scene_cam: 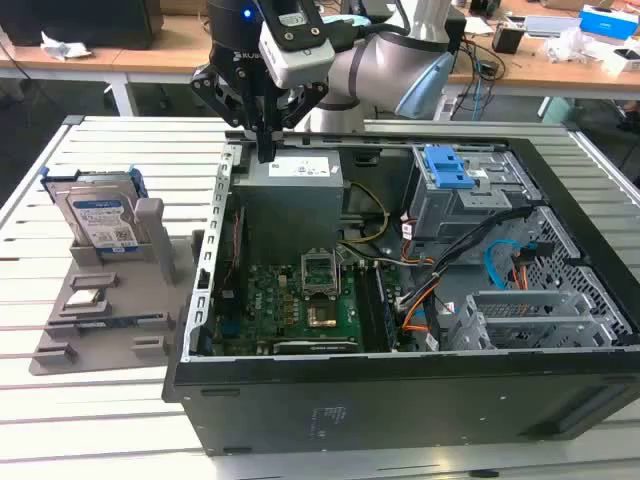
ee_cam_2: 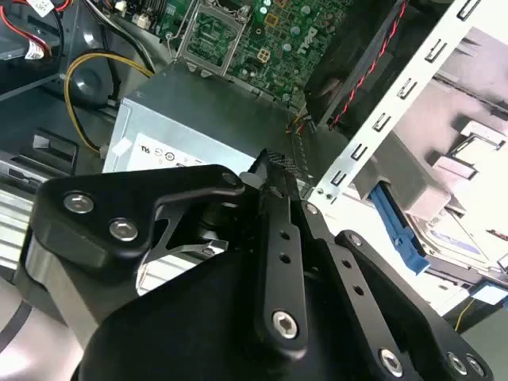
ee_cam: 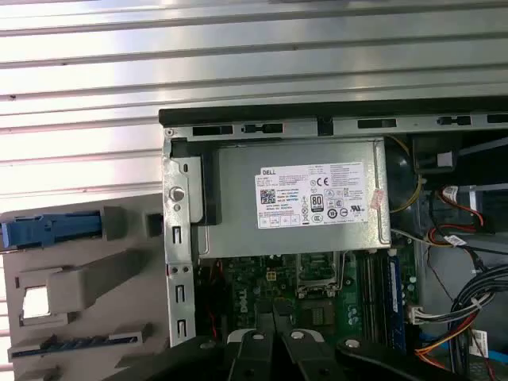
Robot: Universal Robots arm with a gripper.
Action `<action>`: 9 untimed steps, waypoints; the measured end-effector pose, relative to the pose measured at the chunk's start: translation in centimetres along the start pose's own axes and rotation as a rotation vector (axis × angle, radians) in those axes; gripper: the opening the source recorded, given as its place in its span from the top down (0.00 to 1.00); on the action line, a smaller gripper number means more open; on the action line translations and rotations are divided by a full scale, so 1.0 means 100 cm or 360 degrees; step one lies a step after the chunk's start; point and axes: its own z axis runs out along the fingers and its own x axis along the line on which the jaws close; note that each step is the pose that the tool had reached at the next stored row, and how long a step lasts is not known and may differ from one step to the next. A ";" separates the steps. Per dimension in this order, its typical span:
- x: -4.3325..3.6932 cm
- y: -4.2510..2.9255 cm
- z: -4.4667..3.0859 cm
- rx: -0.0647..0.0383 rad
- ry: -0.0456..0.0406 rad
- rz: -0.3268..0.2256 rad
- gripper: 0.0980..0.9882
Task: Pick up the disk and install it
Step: 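Reach for the disk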
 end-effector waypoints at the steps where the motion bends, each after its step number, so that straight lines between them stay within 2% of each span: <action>1: 0.0003 0.0000 0.0000 0.0000 0.0000 0.0000 0.99; 4: 0.0068 -0.0005 -0.0002 0.0000 0.0000 0.0000 0.99; 9: 0.0132 -0.0010 -0.0003 0.0000 0.0000 0.0000 0.99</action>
